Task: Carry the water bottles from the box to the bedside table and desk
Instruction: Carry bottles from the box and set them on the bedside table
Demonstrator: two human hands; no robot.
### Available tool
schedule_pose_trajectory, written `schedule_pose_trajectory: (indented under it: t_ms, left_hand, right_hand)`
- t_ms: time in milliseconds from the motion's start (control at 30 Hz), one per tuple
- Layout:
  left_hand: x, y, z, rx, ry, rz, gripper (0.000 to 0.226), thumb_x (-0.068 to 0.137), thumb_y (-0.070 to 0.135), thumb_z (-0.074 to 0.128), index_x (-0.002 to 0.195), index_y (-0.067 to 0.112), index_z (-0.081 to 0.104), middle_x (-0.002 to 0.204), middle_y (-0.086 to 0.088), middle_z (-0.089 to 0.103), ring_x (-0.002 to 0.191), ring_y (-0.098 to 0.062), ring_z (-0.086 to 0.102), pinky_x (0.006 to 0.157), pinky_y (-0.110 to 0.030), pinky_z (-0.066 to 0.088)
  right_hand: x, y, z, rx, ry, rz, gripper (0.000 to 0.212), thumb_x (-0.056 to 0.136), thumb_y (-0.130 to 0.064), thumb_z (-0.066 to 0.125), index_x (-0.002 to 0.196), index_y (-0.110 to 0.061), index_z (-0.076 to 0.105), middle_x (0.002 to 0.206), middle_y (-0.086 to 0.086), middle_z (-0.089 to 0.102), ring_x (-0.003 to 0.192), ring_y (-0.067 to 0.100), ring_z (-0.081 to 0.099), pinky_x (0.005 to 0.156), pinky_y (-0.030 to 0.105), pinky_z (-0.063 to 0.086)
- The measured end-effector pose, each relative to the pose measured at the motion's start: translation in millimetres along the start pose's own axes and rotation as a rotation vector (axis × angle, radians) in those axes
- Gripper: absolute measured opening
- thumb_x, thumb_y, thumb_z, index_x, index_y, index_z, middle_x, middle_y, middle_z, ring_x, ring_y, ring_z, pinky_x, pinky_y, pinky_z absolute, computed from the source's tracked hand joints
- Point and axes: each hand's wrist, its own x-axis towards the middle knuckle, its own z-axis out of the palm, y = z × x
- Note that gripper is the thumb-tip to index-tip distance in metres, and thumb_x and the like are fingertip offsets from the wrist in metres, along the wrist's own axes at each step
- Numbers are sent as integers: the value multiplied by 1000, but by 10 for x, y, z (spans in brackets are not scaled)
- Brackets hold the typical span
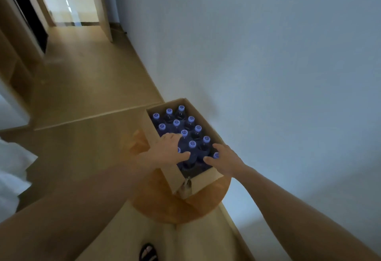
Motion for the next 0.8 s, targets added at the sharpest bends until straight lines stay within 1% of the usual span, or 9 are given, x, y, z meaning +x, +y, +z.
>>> schedule_pose_trajectory:
  t_ms: [67,100,167,267,333,500,600,700,800]
  left_hand:
    - [281,-75,-8,1,-35,12,82,90,60,55,154,17,30,160,-7,33,148,-26,29,119,-45,30]
    - [413,-109,-6,-3,-48,21,81,92,57,55,156,16,27,162,-7,29,150,-26,25,120,-45,28]
    - [623,-167,6,-3,-75,27,80,94,56,55,156,17,25,163,-7,25,151,-26,21,120,-47,26]
    - [848,-244,46,-6,-112,19,80,95,56,54,157,18,23,165,-5,21,153,-26,16,121,-49,25]
    - [989,-310,102,-15,-129,2,81,94,57,54,158,18,22,165,-5,21,154,-26,14,121,-50,23]
    - [1243,-416,202,9,-137,-54,82,95,57,53,158,16,21,165,-6,20,154,-26,11,123,-49,21]
    - [1347,-428,231,26,-153,-103,83,95,57,52,158,16,19,165,-6,19,154,-26,12,123,-47,21]
    - [1435,-389,239,18,-147,-166,83,95,57,54,159,17,19,166,-6,18,154,-25,12,123,-45,21]
    - [1502,-314,276,14,-118,-212,83,94,57,55,158,17,21,165,-6,21,153,-25,14,122,-46,23]
  right_hand:
    - [239,23,3,-22,-12,9,58,96,-44,57,144,-15,43,144,8,49,125,25,51,96,29,42]
    - [334,22,8,-33,-23,7,54,96,-40,57,142,-14,45,138,8,53,120,23,54,88,24,41]
    - [536,43,45,-93,-47,-3,54,96,-40,58,142,-16,44,134,7,54,117,23,54,84,24,37]
    - [813,111,157,-181,-113,5,64,91,-46,59,146,-23,38,143,6,45,123,27,51,95,34,46]
    - [991,178,234,-240,-168,15,67,90,-47,59,147,-24,35,144,7,42,123,30,51,99,39,46]
    - [1464,442,471,-364,-303,43,64,86,-44,63,140,-20,41,136,8,46,114,31,57,94,41,50]
    - [1685,583,631,-402,-402,-6,56,84,-35,63,134,-17,46,136,12,47,115,32,56,94,43,50]
    - [1817,643,694,-435,-415,-80,47,90,-26,60,134,-16,47,138,13,44,118,34,55,100,43,48]
    - [1987,699,742,-418,-430,-188,53,85,-36,69,131,-17,48,135,11,48,120,32,51,101,39,42]
